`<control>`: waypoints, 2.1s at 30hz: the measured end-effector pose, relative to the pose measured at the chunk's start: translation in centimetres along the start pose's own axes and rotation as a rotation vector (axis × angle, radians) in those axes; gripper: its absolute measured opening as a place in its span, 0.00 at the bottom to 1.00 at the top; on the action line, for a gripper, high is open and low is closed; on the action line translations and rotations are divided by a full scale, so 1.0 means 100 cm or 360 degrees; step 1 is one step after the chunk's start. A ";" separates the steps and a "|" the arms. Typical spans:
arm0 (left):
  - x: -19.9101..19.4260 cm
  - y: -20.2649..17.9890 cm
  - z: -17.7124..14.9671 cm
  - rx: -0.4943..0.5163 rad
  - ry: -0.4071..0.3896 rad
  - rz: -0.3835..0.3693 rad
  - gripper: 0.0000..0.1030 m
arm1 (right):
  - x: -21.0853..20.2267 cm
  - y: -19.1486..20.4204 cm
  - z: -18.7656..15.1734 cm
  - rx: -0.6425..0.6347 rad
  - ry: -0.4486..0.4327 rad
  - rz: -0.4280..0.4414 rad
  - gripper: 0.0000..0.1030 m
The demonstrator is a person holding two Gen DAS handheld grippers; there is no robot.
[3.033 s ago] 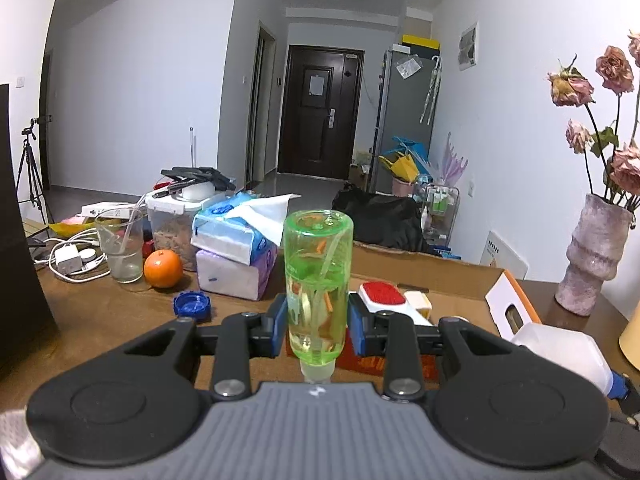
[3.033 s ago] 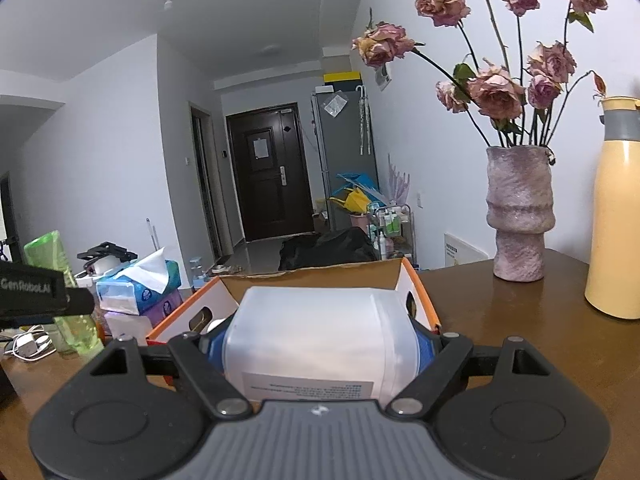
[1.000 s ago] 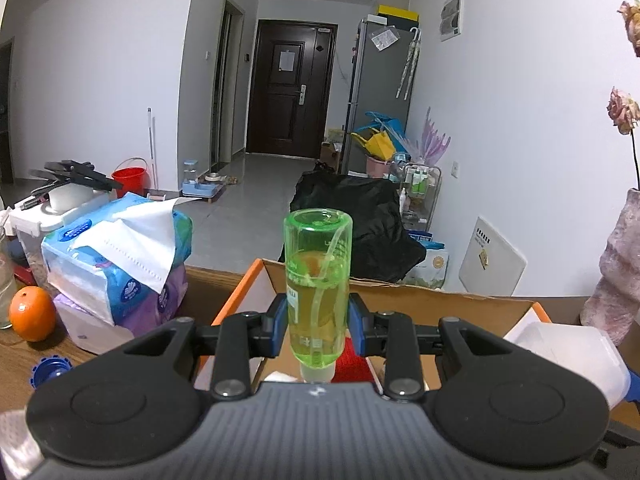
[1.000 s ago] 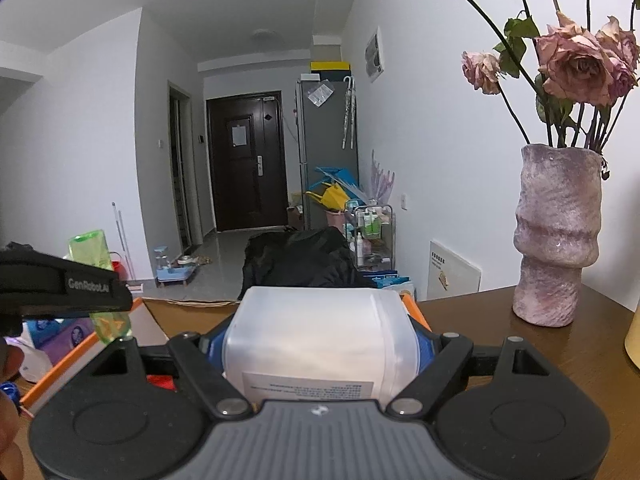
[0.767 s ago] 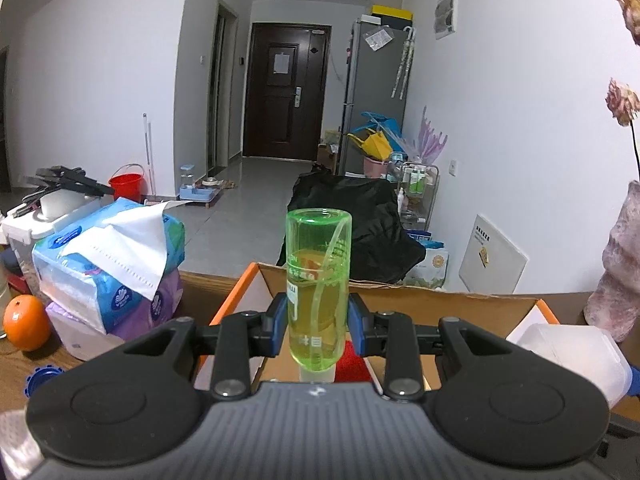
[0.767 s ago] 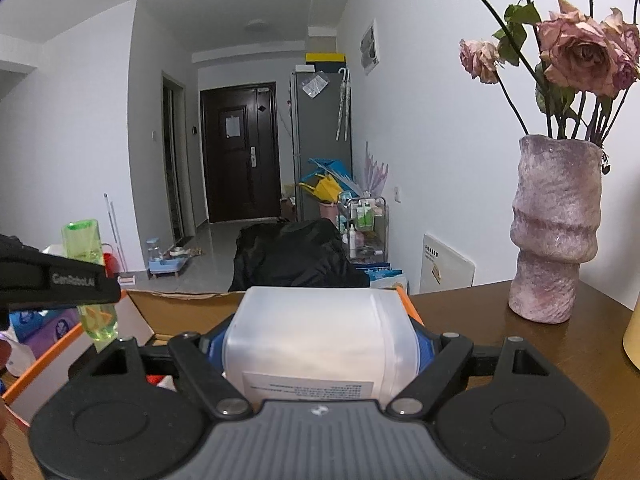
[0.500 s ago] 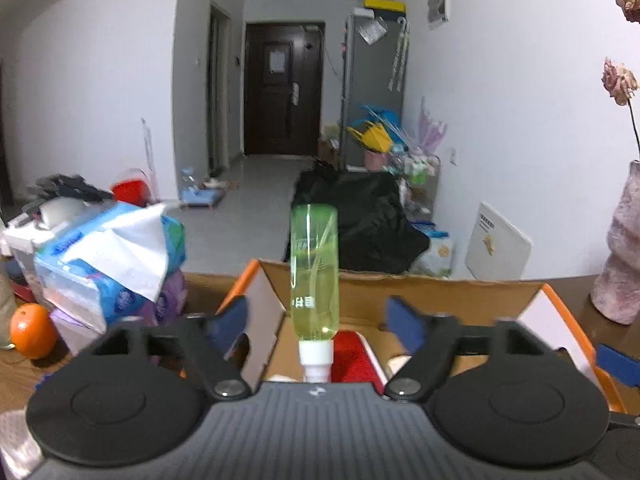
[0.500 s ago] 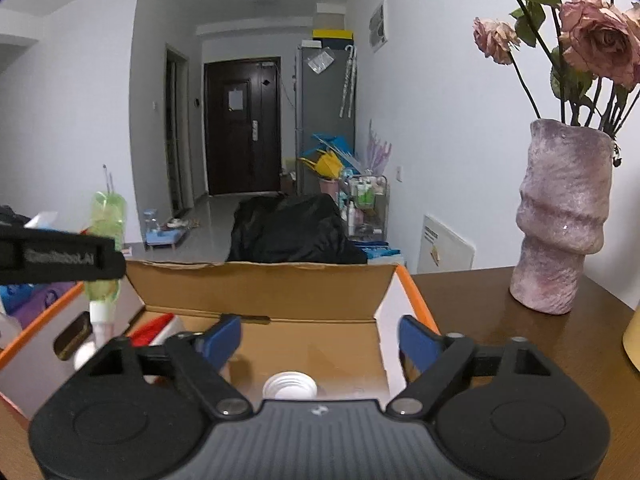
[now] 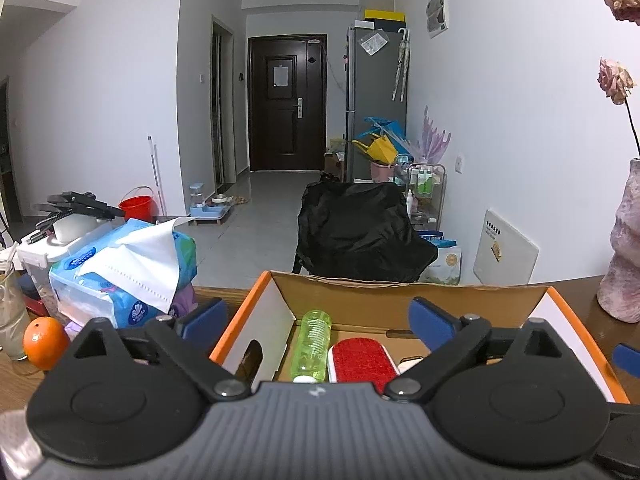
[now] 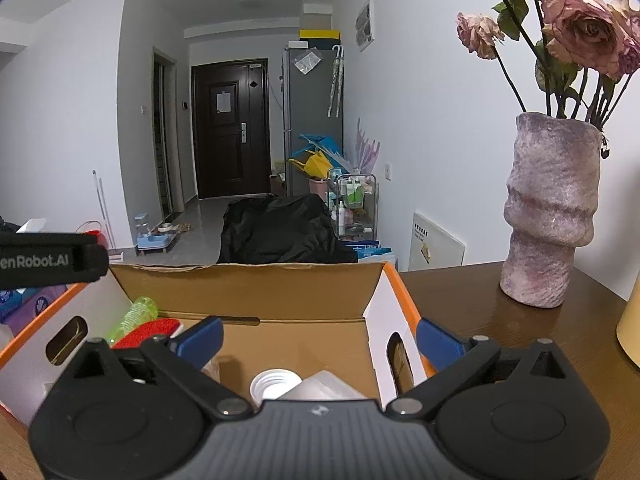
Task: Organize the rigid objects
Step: 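Open both grippers to drop the plastic box and spray bottle into the box, then move both tools back from the box toward the remaining table objects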
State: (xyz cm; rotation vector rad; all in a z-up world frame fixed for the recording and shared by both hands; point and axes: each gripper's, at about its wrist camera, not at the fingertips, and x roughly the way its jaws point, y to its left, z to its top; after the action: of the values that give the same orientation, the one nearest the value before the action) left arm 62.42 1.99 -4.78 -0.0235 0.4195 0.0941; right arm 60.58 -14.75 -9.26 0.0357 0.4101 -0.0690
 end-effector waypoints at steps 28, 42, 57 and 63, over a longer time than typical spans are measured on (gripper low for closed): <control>-0.071 0.039 -0.038 0.0019 -0.0091 0.0038 1.00 | -0.082 -0.039 -0.024 0.0018 -0.0172 0.0010 1.00; -0.113 0.068 -0.068 -0.0028 -0.0044 0.0062 1.00 | -0.128 -0.047 -0.058 0.0002 -0.0213 0.0055 1.00; -0.143 0.119 -0.097 -0.0058 0.0066 0.0127 1.00 | -0.148 -0.033 -0.085 -0.0128 -0.0027 0.0080 1.00; -0.134 0.140 -0.099 -0.0093 0.0106 0.0140 1.00 | -0.118 -0.025 -0.089 -0.0135 0.0136 0.0099 1.00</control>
State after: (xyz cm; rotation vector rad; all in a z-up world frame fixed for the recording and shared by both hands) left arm 44.87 14.32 -8.38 -0.0658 0.4845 0.1929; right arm 46.09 -16.07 -12.75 -0.0322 0.4967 0.0114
